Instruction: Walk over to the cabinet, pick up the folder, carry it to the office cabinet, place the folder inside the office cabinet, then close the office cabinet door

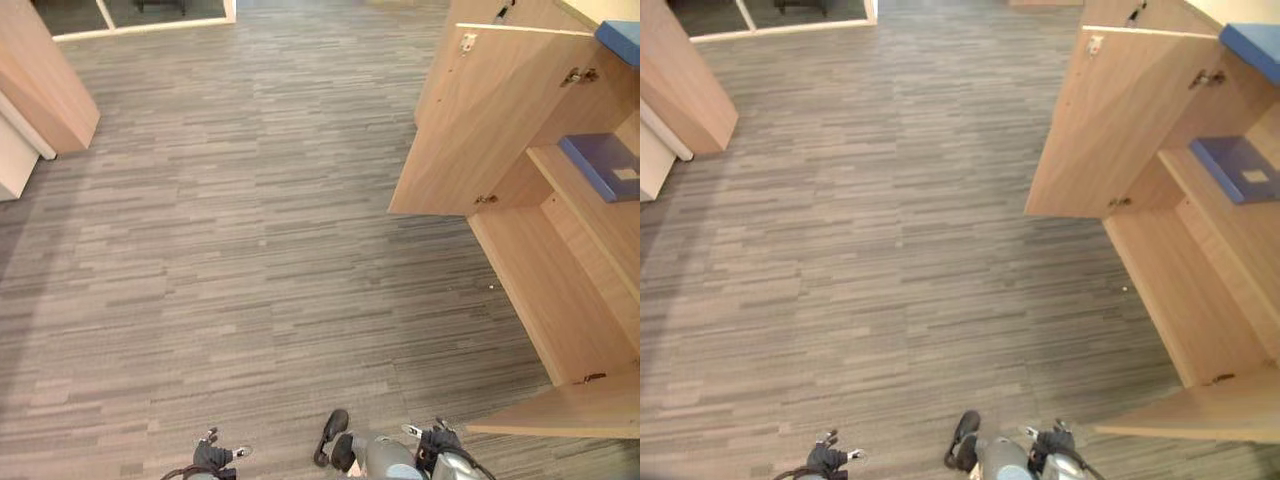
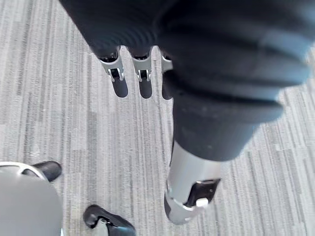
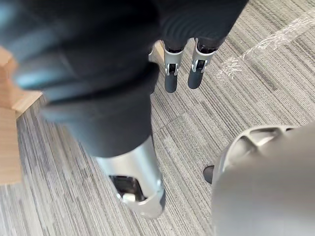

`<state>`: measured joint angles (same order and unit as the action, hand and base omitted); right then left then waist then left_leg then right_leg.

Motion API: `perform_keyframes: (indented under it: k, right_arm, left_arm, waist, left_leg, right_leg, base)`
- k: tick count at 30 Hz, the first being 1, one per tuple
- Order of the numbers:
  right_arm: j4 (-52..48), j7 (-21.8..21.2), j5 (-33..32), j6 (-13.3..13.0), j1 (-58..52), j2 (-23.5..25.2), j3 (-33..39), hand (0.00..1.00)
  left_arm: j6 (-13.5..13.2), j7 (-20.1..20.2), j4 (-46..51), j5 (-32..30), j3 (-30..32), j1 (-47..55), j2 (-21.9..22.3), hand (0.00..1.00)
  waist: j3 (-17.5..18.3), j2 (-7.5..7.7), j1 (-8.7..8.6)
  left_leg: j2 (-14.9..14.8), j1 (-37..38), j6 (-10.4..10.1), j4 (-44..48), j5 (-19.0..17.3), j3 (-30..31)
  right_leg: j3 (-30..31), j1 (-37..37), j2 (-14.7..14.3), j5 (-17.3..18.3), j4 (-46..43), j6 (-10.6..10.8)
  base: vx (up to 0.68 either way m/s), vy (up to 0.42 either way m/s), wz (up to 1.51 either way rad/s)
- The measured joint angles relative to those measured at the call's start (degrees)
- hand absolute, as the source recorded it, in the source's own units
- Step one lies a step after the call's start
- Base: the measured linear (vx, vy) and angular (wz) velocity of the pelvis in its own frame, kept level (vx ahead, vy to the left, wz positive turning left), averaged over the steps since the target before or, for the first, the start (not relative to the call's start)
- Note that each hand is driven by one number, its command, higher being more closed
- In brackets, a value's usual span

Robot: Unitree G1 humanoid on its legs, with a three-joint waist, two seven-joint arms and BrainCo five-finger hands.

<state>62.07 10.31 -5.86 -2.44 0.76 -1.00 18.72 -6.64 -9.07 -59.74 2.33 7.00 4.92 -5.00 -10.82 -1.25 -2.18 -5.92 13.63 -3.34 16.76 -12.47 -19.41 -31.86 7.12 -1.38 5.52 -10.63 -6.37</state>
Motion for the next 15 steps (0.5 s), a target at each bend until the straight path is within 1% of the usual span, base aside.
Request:
perform_keyframes:
  k: [1, 2, 3, 4, 5, 6, 7, 8, 9, 10, 11, 12, 13, 14, 15]
  right_arm:
    - [-0.51, -0.02, -0.23, 0.01, -0.77, 0.08, 0.09, 0.0]
    - [-1.3, -0.09, -0.24, -0.04, -1.45, 0.1, -0.22, 0.0]
    - [-1.33, -0.1, -0.23, -0.04, -1.63, 0.11, -0.33, 0.0]
    - [-1.33, -0.09, -0.2, -0.02, -1.77, 0.19, -0.42, 0.0]
    - [-1.34, -0.09, -0.16, -0.01, -1.86, 0.21, -0.71, 0.0]
    - [-1.34, -0.08, -0.01, 0.03, -1.84, 0.21, -0.89, 0.0]
    - [-1.09, -0.07, 0.15, 0.07, -1.88, -0.03, -0.89, 0.0]
    - [-0.44, -0.06, 0.14, 0.08, -1.72, -0.21, -0.91, 0.0]
    - [-0.23, -0.06, 0.14, 0.1, -1.54, -0.35, -0.93, 0.0]
    - [-0.21, -0.06, 0.08, 0.06, -1.15, -0.52, -1.2, 0.0]
    - [-0.22, -0.06, 0.04, 0.03, -0.66, -0.73, -2.28, 0.0]
    - [-0.21, -0.06, 0.03, 0.01, -0.42, -0.78, -2.66, 0.0]
    - [-0.31, -0.08, 0.01, -0.02, -0.18, -0.75, -3.23, 0.0]
    - [-0.34, -0.07, 0.02, -0.02, -0.24, -0.6, -4.42, 0.0]
    - [-0.35, -0.09, 0.03, -0.03, -0.27, -0.59, -4.92, 0.0]
  left_arm:
    - [0.01, -0.01, 1.12, 0.33, 2.51, 0.4, 0.84, 0.0]
    - [0.01, -0.01, 2.05, 1.16, 4.79, 0.96, 1.63, 0.0]
    - [-0.01, -0.04, 2.48, 1.58, 5.67, 1.25, 2.01, 0.0]
    - [0.04, -0.09, 3.37, 2.28, 6.93, 1.39, 2.34, 0.0]
    - [0.02, -0.15, 4.04, 2.72, 7.53, 1.35, 2.43, 0.0]
    - [-0.07, -0.2, 4.77, 2.92, 7.6, 1.33, 2.47, 0.0]
    - [-0.31, -0.35, 5.94, 3.05, 7.54, 1.31, 2.62, 0.0]
    - [-0.69, -0.47, 6.5, 3.51, 7.46, 1.29, 2.68, 0.0]
    - [-0.83, -0.48, 6.59, 3.76, 7.47, 1.19, 2.69, 0.0]
    - [-1.01, -0.54, 6.77, 3.96, 7.47, 1.11, 2.7, 0.0]
    - [-1.13, -0.56, 6.92, 4.03, 7.54, 1.08, 2.79, 0.0]
    - [-1.16, -0.57, 6.94, 4.03, 7.6, 1.07, 2.79, 0.0]
    - [-1.19, -0.55, 6.91, 4.07, 7.78, 1.08, 2.9, 0.0]
    - [-1.2, -0.55, 6.89, 4.2, 8.08, 1.23, 3.09, 0.0]
    - [-1.2, -0.55, 6.87, 4.25, 8.37, 1.39, 3.2, 0.0]
  waist:
    - [0.32, -0.15, 0.09]
    - [0.54, -0.47, 0.19]
    - [0.63, -0.61, 0.35]
    - [0.79, -0.95, 1.17]
    - [0.67, -0.64, 1.58]
    - [0.42, -0.23, 1.84]
    - [0.19, 0.08, 2.21]
    - [0.01, 0.38, 3.07]
    - [-0.07, 0.44, 3.42]
    - [-0.12, 0.35, 4.0]
    - [-0.24, 0.44, 4.45]
    - [-0.29, 0.4, 4.64]
    - [-0.36, 0.29, 4.85]
    - [-0.34, 0.21, 4.98]
    - [-0.25, 0.02, 5.05]
  left_leg:
    - [-2.44, -3.74, -0.04, 11.07, 0.09, -0.25]
    - [-6.43, -8.61, 1.01, 24.62, 1.62, -0.61]
    - [-8.74, -10.89, 1.58, 30.61, 1.68, -1.29]
    - [-13.05, -14.05, 1.88, 38.91, 1.3, -3.04]
    - [-14.82, -16.1, 2.0, 42.03, 0.86, -3.59]
    - [-15.28, -18.48, 1.93, 42.87, -0.09, -3.26]
    - [-14.88, -21.72, 1.93, 41.87, -1.08, -2.39]
    - [-13.57, -24.44, 1.35, 38.61, -2.08, -1.26]
    - [-12.57, -25.61, 1.2, 36.37, -2.18, -0.51]
    - [-9.81, -27.94, 0.64, 30.38, -2.45, 1.87]
    - [-6.55, -29.55, 0.17, 22.41, -2.16, 5.13]
    - [-5.05, -30.05, -0.15, 18.13, -1.91, 7.06]
    - [-2.5, -30.74, -1.3, 9.64, -0.11, 11.38]
    - [-0.84, -30.69, -1.89, 1.1, 2.78, 15.21]
    - [-0.45, -30.66, -2.01, -1.95, 4.06, 17.02]
  right_leg:
    - [1.28, -2.04, -1.39, -0.03, 2.25, -0.03]
    - [2.87, -4.14, -3.34, -0.05, 4.18, -0.06]
    - [3.8, -5.08, -4.53, -0.03, 4.9, -0.06]
    - [5.95, -7.3, -6.48, 0.11, 6.46, -0.17]
    - [7.67, -8.91, -7.21, 0.25, 7.49, -0.33]
    - [9.17, -10.49, -7.43, 0.34, 8.4, -0.34]
    - [11.23, -12.28, -7.26, 0.28, 9.14, -0.29]
    - [13.3, -13.57, -6.6, 0.02, 9.32, -0.37]
    - [14.43, -14.22, -6.21, 0.06, 9.39, -0.3]
    - [16.9, -15.24, -5.13, 0.3, 9.71, 0.1]
    - [19.44, -16.19, -4.09, 0.48, 10.19, 0.46]
    - [20.53, -16.58, -3.55, 0.72, 10.31, 0.87]
    - [22.45, -17.5, -2.81, 1.35, 10.46, 1.91]
    - [24.2, -18.76, -2.31, 2.03, 10.92, 3.02]
    - [25.04, -19.44, -2.26, 2.39, 11.17, 3.6]
  base:
    - [0.32, -0.201, -0.55]
    - [0.27, -0.134, -0.65]
    - [0.3, -0.091, -0.82]
    - [0.26, -0.056, -0.84]
    - [0.33, -0.074, -0.88]
    - [0.31, -0.083, -0.8]
    - [0.35, -0.085, -0.94]
    - [0.27, -0.048, -0.91]
    - [0.25, 0.006, -1.04]
    - [0.32, 0.086, -1.05]
    - [0.33, 0.111, -1.04]
    - [0.36, 0.155, -0.91]
    - [0.34, 0.163, -0.78]
    - [0.35, 0.177, -0.74]
    - [0.37, 0.204, -0.75]
